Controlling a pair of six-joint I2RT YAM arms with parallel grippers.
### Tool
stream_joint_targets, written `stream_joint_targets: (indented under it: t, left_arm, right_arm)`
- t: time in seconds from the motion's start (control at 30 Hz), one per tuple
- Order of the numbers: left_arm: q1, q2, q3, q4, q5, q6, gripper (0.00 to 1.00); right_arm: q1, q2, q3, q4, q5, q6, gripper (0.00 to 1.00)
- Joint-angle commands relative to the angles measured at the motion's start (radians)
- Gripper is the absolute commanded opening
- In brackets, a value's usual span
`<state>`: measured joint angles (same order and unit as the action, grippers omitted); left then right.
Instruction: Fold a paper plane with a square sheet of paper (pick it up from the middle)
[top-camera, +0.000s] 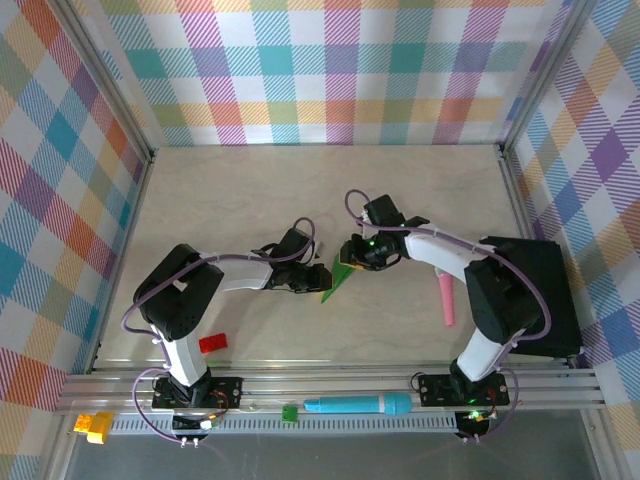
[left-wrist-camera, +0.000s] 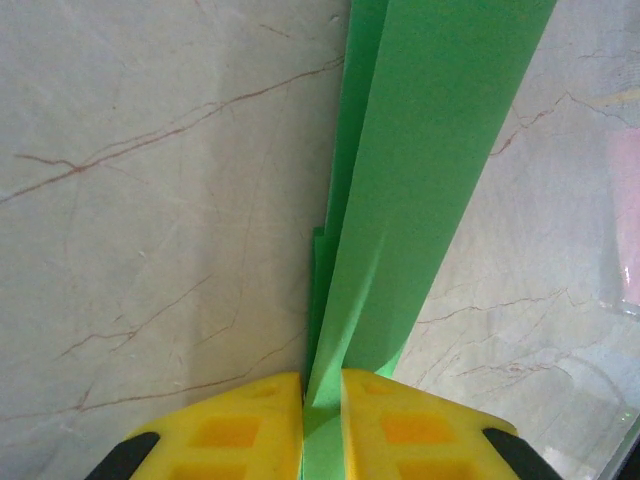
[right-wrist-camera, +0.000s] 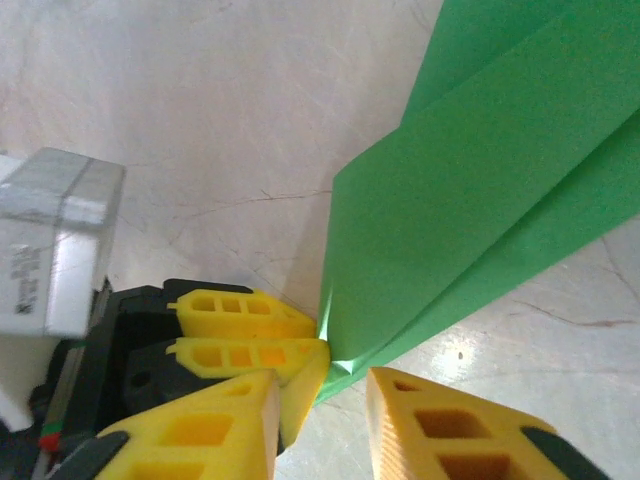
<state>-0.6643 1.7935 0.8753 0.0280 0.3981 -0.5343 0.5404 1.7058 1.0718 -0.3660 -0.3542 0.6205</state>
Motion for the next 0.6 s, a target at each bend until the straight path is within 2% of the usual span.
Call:
stream_joint_targets:
  t: [0.0,0.2,0.57]
  left_arm:
    - [-0.004,0.073,-0.011,-0.050,-0.073,0.018,0.19]
    - [-0.004,0.088,-0.008,-0.051,-0.074,0.020,0.18]
    - [-0.004,0.093,0.003,-0.093,-0.088,0.039,0.19]
  right_arm:
    - [0.011,0.050,0.042,0.028,-0.051,0.018,0.25]
    - [0.013,0.114,0.071,0.025,-0.051,0.024,0.20]
    - [0.019,0.173,0.102,0.008,-0.060,0.013,0.20]
